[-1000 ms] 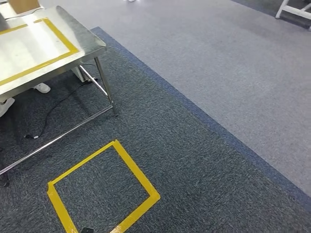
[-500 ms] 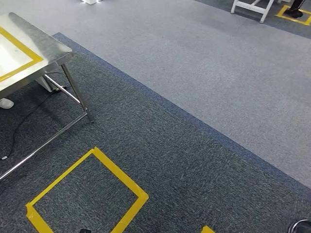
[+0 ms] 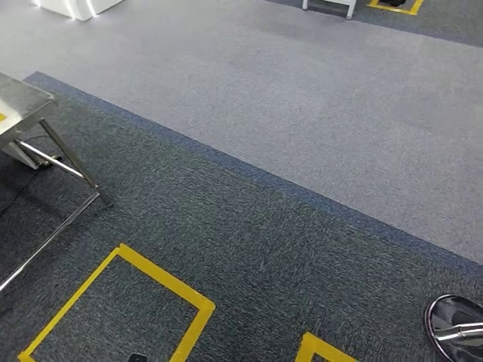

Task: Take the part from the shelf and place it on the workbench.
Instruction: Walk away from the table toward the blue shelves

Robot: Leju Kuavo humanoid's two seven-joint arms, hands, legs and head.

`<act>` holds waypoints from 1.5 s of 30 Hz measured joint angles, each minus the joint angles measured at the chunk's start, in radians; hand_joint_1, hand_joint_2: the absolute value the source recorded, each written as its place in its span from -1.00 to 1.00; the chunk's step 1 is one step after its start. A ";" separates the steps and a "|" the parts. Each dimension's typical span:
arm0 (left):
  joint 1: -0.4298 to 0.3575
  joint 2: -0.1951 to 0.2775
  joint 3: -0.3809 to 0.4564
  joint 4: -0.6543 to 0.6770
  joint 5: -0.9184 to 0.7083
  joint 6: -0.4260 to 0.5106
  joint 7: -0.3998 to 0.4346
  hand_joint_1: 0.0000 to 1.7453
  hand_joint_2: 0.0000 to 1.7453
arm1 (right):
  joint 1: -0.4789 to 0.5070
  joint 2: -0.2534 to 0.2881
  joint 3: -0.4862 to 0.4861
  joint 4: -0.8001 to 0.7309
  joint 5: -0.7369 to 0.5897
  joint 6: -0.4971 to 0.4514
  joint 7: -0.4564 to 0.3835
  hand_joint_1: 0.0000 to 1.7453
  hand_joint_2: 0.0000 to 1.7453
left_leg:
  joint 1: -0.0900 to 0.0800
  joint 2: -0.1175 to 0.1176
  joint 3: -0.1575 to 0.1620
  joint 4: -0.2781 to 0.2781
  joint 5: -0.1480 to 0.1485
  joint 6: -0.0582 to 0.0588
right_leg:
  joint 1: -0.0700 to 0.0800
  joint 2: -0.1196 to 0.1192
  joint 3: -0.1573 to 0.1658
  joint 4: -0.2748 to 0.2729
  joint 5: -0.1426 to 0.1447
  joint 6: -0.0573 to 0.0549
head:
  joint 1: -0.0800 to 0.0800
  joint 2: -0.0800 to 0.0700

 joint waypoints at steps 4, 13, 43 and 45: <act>0.006 0.000 0.000 0.000 0.000 0.000 0.000 -1.00 -1.00 | 0.000 0.000 0.000 0.000 0.006 0.000 0.007 -1.00 -1.00 | 0.003 -0.074 -0.100 0.240 -0.113 -0.005 | 0.000 0.054 -0.003 0.000 0.008 -0.013 | -0.006 0.000; 0.003 0.000 0.008 0.000 0.009 0.002 0.004 -1.00 -1.00 | -0.002 0.001 0.001 0.000 0.034 0.014 0.025 -1.00 -1.00 | 0.005 -0.148 0.003 -0.038 0.037 0.020 | -0.005 0.171 -0.033 0.015 0.017 0.018 | -0.006 0.000; 0.002 0.001 0.010 0.000 -0.003 0.000 0.015 -1.00 -1.00 | -0.006 -0.003 0.002 -0.001 0.042 0.020 0.020 -1.00 -1.00 | 0.006 -0.177 -0.005 -0.039 0.040 0.020 | -0.008 0.182 -0.024 0.011 0.010 0.017 | -0.006 0.000; 0.000 0.001 0.011 0.000 -0.003 0.000 0.015 -1.00 -1.00 | -0.002 -0.003 0.002 -0.001 0.042 0.020 0.021 -1.00 -1.00 | 0.008 -0.150 -0.001 -0.050 0.046 0.027 | -0.008 0.160 -0.039 0.025 0.000 0.029 | -0.004 0.000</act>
